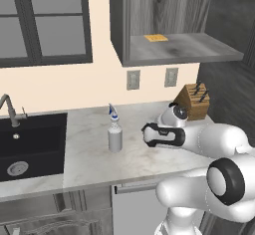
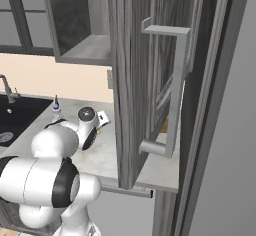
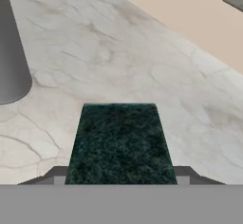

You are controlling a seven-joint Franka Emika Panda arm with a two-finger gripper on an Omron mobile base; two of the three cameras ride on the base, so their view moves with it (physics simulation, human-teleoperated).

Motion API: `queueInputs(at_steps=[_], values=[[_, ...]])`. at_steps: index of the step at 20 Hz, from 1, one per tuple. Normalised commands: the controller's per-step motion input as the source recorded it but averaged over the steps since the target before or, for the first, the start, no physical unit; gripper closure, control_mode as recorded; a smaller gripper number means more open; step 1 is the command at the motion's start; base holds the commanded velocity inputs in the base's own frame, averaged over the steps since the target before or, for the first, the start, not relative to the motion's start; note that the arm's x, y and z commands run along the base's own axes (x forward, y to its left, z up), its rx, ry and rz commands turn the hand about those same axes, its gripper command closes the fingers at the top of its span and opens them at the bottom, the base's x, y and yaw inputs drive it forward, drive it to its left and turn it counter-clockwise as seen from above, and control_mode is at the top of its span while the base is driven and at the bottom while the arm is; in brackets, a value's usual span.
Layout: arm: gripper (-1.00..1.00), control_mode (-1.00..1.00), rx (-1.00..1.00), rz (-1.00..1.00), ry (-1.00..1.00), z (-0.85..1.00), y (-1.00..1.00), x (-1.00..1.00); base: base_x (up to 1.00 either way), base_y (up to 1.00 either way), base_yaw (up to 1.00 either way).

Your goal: Pick the sponge and spray from the cabinet and place them on the counter.

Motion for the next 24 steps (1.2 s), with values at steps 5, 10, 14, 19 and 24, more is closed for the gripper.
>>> queueInputs(at_steps=[5, 10, 14, 19, 24], values=[[1.0, -1.0, 0.0, 0.0, -0.03, -0.53, 0.15, -0.16, 0.0, 0.0, 0.0], [1.0, -1.0, 0.02, 0.01, -0.02, -0.6, 0.03, -0.03, 0.0, 0.0, 0.0], [1.0, -1.0, 0.03, 0.01, -0.01, -0.55, 0.0, 0.0, 0.0, 0.0, 0.0], [1.0, -1.0, 0.03, 0.01, 0.0, -0.42, 0.02, 0.0, 0.0, 0.0, 0.0], [1.0, -1.0, 0.01, 0.01, 0.0, -0.27, 0.11, 0.0, 0.0, 0.0, 0.0]])
